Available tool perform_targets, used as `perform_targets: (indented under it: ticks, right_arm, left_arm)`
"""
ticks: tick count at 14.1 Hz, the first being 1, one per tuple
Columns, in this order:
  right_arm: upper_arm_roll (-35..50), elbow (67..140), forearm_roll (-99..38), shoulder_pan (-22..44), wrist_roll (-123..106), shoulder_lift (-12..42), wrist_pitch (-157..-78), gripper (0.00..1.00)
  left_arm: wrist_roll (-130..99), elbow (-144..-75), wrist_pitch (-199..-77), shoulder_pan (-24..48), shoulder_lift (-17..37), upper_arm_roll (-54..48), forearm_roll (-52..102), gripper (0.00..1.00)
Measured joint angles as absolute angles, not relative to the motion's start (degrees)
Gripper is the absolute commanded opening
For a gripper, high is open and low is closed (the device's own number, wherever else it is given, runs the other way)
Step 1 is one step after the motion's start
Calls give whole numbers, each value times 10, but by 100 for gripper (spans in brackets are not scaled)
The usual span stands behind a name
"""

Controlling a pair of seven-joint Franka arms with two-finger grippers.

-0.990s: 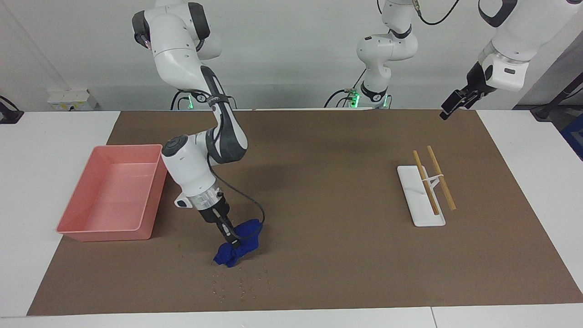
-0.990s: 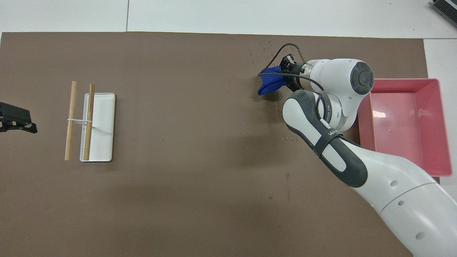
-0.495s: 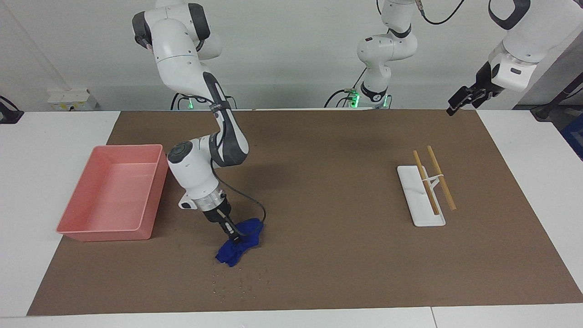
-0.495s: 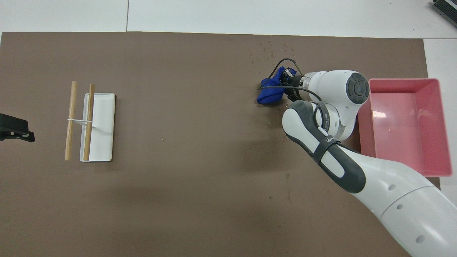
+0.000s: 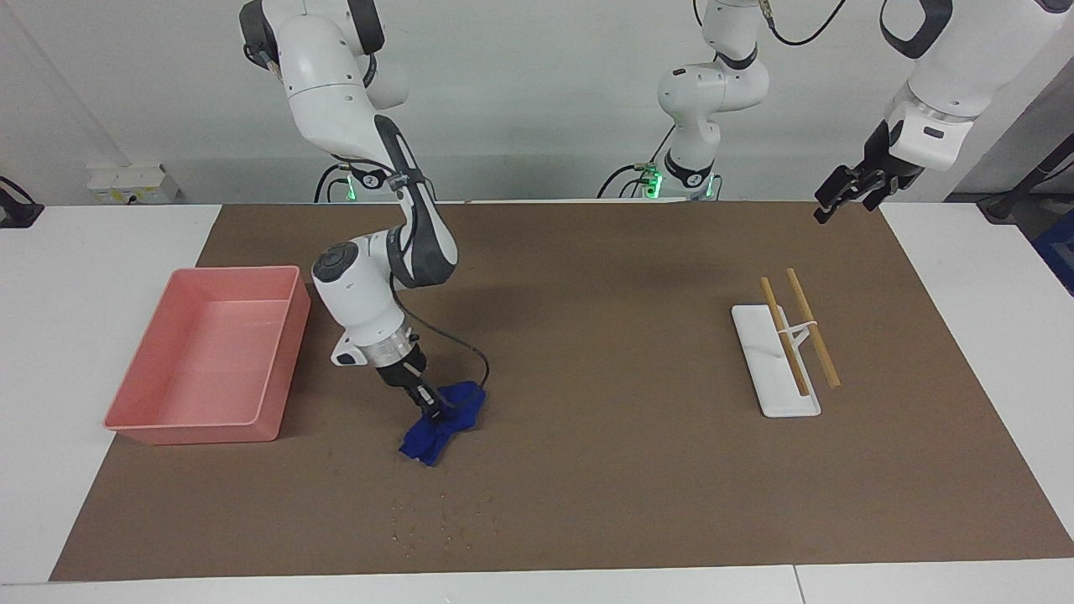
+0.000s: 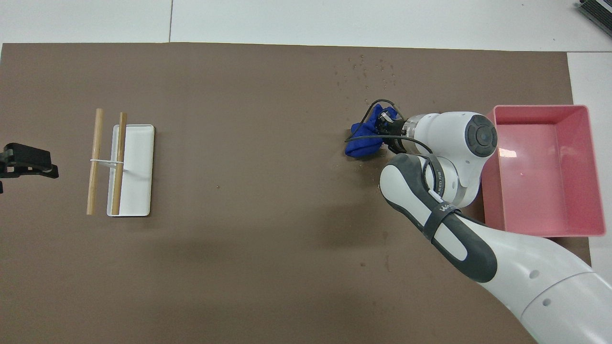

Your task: Wipe water with towel using both arms

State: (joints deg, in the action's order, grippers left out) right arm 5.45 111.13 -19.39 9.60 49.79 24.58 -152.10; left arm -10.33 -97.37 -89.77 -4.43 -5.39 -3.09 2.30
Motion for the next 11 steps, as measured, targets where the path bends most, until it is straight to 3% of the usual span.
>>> perform_targets:
  ticks: [5, 11]
  right_arm:
    - [54, 1198, -194, 87, 498, 172, -1460, 0]
    - [52, 1279, -194, 65, 503, 86, -1311, 0]
  left_arm:
    - [-103, -979, -927, -39, -51, -31, 22, 100]
    - [-132, -976, -940, -17, -46, -31, 22, 100]
